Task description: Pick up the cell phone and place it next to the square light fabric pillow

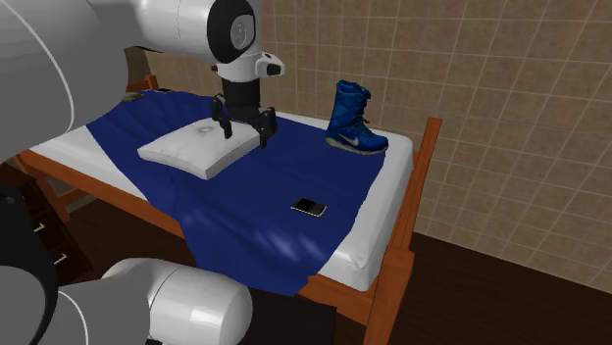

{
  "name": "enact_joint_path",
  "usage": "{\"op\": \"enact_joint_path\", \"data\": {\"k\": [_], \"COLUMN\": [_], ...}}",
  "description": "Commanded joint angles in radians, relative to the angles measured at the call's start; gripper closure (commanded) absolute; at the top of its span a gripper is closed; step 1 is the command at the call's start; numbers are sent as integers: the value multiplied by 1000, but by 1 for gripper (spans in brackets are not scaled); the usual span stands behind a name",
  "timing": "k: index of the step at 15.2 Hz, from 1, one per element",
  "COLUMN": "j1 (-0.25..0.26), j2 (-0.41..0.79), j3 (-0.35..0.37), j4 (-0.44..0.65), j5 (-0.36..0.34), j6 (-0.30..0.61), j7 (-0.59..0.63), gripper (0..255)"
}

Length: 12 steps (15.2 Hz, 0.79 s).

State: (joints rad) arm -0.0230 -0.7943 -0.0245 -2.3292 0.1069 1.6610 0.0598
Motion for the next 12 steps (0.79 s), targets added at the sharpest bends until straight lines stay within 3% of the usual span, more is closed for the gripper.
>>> {"op": "enact_joint_path", "data": {"k": [1, 12], "j1": [0, -209], "j2": [0, 311], "j3": [0, 190], "j4": [0, -37], "j5": [0, 1], "j6": [0, 298], "j7": [0, 629], "gripper": [0, 0]}}
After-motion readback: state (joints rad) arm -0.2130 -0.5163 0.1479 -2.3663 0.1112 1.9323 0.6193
